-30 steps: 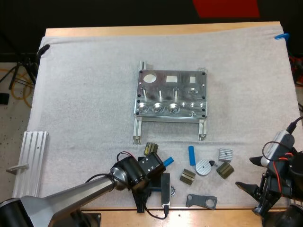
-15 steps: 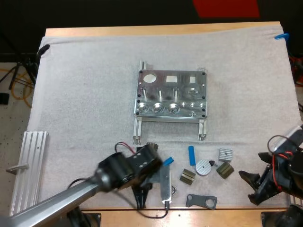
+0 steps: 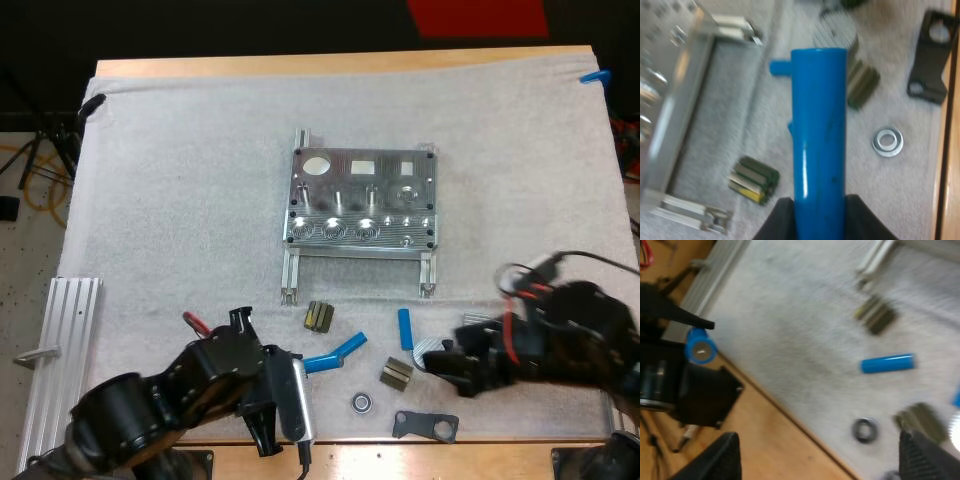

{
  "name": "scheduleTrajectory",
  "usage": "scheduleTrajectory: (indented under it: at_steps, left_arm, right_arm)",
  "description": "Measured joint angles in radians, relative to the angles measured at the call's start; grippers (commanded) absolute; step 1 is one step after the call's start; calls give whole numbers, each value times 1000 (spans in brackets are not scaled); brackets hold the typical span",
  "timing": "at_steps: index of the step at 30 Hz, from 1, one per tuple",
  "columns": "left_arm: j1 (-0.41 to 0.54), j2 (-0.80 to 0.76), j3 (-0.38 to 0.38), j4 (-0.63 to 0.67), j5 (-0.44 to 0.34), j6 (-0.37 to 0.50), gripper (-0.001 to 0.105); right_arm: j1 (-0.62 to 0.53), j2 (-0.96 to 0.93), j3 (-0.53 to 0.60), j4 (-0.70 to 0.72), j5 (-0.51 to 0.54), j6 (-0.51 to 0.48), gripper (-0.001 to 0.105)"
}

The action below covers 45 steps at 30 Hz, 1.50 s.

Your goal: Load cells from left to right

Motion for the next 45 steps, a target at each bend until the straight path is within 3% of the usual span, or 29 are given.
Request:
scheduleTrajectory:
  at_steps: [9, 24, 31, 39, 43, 45]
  left_arm:
    - [0, 13, -9, 0, -1, 0, 1]
    - [0, 16, -9, -2, -4, -2, 1]
    - [0, 16, -9, -4, -4, -2, 1]
    - [0, 16, -9, -38, -4, -3, 1]
    - [0, 16, -9, -38, -4, -3, 1]
    - [0, 16, -9, -38, -4, -3, 1]
  right_arm:
    - [5, 190, 2, -262, -203, 64, 64]
    - [177, 375, 2, -497, -258, 163, 63]
    - [187, 409, 2, -584, -238, 183, 43]
    - [187, 446, 2, -604, -261, 193, 38]
    - [187, 446, 2, -604, -262, 198, 18]
    - [187, 446, 2, -604, -265, 200, -1]
